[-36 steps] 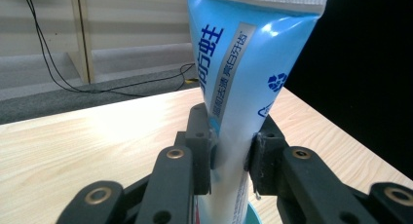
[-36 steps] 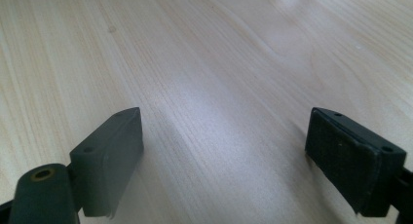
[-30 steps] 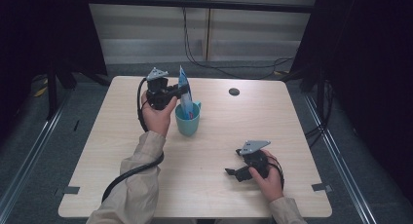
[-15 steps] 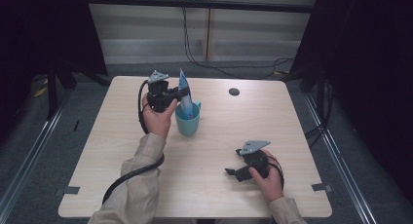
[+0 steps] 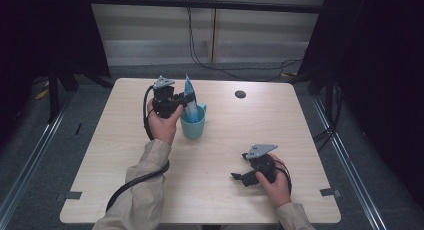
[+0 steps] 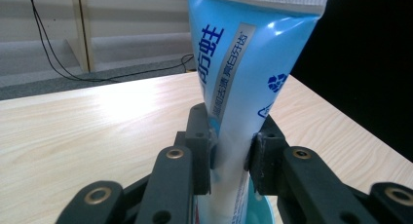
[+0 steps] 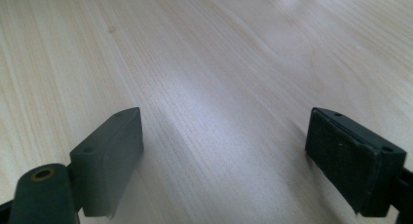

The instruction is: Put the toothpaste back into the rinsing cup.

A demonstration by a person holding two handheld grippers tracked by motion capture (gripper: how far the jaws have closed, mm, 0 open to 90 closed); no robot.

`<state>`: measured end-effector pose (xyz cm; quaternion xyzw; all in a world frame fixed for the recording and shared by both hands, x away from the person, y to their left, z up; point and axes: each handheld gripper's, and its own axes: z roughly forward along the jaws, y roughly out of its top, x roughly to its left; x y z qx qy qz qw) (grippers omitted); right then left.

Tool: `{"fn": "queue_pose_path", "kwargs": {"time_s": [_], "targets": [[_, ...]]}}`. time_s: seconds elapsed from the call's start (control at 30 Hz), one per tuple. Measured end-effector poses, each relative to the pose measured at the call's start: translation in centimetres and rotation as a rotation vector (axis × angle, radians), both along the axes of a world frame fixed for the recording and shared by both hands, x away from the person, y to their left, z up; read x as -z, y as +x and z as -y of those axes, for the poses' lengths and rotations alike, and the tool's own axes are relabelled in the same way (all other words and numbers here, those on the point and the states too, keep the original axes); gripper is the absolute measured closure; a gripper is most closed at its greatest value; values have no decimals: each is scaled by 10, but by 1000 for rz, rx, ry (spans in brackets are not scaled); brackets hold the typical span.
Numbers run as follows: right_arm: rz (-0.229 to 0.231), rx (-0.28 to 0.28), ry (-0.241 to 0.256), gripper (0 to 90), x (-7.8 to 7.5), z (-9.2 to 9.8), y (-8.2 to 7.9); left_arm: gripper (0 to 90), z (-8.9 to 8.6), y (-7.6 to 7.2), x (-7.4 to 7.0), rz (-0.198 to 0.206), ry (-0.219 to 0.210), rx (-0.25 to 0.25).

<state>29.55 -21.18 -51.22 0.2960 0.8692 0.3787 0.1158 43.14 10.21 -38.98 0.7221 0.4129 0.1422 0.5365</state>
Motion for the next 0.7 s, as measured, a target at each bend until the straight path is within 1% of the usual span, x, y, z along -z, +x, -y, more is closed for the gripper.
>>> {"fn": "queue_pose_path", "kwargs": {"time_s": [0.13,0.5,0.57,0.7], "targets": [[-1,-1,1,137,0,0,0,740,1,-1,2,-3,-9,-2],[-1,-1,1,137,0,0,0,739,3,-2,7,-12,-4,-5],[-1,-1,1,137,0,0,0,739,3,-1,8,-15,6,-4],[-1,0,1,137,0,0,0,738,3,-1,11,-17,7,-4]]}}
